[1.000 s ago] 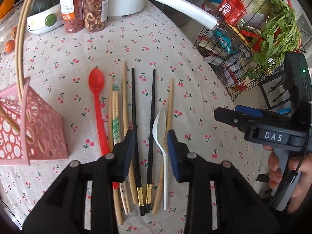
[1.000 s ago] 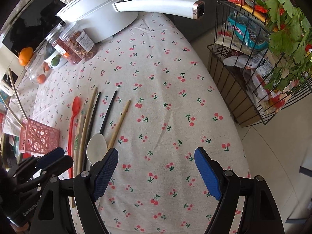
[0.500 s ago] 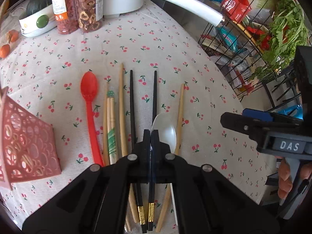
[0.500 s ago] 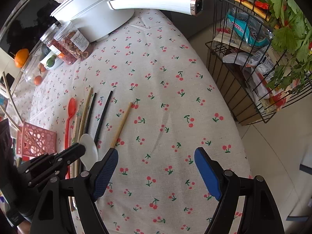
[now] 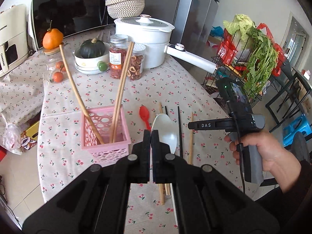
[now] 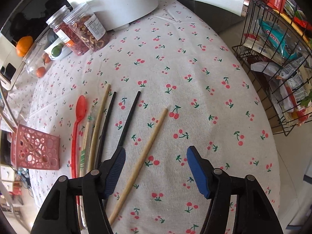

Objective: Organize utensils
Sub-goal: 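Lift the white spoon with the left gripper while the right gripper grasps a wooden chopstick, then drop the white spoon into the pink basket with the left gripper while the right drops its chopstick in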

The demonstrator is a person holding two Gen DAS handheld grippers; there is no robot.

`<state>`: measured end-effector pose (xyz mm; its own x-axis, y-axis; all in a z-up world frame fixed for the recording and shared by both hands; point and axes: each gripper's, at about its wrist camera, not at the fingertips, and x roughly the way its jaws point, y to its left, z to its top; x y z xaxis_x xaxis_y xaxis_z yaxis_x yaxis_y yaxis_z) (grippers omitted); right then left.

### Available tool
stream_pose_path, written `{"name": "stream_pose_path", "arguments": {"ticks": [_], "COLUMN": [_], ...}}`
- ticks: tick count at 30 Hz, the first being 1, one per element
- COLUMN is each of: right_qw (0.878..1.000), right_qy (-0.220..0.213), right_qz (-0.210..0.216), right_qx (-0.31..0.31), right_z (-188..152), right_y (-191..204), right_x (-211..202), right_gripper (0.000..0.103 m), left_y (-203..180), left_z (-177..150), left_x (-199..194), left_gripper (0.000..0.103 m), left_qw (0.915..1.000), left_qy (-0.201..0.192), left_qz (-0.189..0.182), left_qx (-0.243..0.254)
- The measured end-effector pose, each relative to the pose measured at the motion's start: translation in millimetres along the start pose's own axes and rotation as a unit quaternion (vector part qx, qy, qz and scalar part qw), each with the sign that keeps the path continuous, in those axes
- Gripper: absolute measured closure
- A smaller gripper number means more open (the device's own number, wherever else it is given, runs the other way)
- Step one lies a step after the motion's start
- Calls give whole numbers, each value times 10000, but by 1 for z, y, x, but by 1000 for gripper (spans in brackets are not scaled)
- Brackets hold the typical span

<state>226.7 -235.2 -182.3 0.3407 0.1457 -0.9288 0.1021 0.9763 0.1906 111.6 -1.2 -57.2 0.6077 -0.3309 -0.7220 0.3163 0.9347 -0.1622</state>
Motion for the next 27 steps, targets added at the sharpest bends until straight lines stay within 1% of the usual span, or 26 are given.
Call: {"name": "stream_pose_path", "arguments": {"ticks": [1,2,3,4,6,7,9,12,14,17,22,27], "right_qw": [10000,9999,9998,9994,9992,9993,9992,9996,9986,9951,9843,9695], "right_qy": [42,-60,-72,-101,-125,-124,-180,-285,-475,-892,-1531,-2138], "right_qz": [-32,-109,-171,-296,-352,-308,-315,12,218,408,848,1096], "right_qx": [33,8,-58,-113,-156,-160,-154,-43,-13,-108,-227,-481], "right_z": [1,3,5,6,6,5,3,-1,-5,-12,-33,-57], "right_y": [0,2,6,9,13,14,16,15,15,22,28,37], "right_x": [5,5,6,7,9,9,8,4,-9,-36,-86,-131], "right_gripper": [51,54,67,70,89,92,94,97,98,98,98,98], "left_y": [4,9,13,16,22,26,32,39,43,51,63,66], "left_z": [-1,0,0,0,-1,0,1,3,6,11,17,21], "left_x": [-1,-2,-3,-5,-9,-11,-16,-28,-37,-51,-71,-85], "left_gripper": [101,101,101,101,101,101,101,101,101,101,101,101], "left_qw": [10000,9999,9998,9997,9993,9990,9980,9964,9949,9914,9816,9694], "left_qy": [8,12,-2,-19,-38,-52,-124,-351,-551,-880,-1469,-2075], "left_qz": [-8,-35,-53,-56,-50,-53,-59,-17,32,132,332,523], "left_qx": [-78,-153,-209,-254,-371,-452,-616,-771,-841,-959,-1175,-1206]}}
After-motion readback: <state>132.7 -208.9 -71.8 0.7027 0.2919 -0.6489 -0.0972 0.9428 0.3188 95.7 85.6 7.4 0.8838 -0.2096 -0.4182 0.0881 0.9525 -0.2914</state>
